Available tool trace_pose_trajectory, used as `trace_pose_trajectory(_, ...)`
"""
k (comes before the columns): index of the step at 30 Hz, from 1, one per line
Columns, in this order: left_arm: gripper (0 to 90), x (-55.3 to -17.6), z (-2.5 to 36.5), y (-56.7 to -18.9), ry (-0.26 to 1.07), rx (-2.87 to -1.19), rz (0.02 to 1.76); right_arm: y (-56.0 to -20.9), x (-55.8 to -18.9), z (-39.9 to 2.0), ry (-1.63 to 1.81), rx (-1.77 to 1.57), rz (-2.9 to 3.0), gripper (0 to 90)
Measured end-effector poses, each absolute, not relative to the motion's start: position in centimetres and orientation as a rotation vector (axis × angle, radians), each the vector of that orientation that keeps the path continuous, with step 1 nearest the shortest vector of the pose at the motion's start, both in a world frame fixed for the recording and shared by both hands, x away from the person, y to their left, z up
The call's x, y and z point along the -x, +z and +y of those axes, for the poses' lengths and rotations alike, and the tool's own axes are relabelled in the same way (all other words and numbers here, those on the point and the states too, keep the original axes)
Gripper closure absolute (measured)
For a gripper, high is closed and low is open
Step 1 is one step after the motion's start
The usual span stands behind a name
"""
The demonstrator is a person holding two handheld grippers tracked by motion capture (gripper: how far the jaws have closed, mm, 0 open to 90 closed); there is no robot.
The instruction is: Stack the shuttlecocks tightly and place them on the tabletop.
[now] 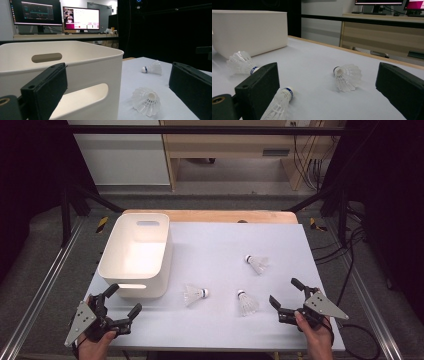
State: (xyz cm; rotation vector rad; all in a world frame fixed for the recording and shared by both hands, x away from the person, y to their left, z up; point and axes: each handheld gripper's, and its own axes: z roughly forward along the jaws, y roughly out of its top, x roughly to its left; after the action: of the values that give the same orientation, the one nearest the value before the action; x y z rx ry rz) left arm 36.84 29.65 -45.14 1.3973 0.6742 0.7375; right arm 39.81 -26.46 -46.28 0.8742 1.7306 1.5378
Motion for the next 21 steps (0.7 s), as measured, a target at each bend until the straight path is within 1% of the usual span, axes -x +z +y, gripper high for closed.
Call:
trace_pose_trajectory(11, 2.1, -36.8, 29.2, -45.1, 0.731, -1.412, 0.668, -46.3, -39.8, -26.6, 1.534, -0.877, 1.729, 5.0)
trace_pose_trajectory(15, 2.6, -36.8, 28.7, -45.1, 0.737, -1.426, 0.693, -46.3, -39.8, -26.7, 1.531, -0.886, 1.724, 5.0)
trace_pose_trajectory(17, 4.3, -36.6, 28.3, -45.1, 0.738, -1.459, 0.681, -46.2, -39.7, -26.6, 1.528, -0.883, 1.72, 4.8)
trace_pose_trajectory(21, 4.5, -36.3, 27.6, -45.0, 0.731, -1.487, 0.649, -46.2, -39.8, -26.5, 1.527, -0.884, 1.731, 4.5)
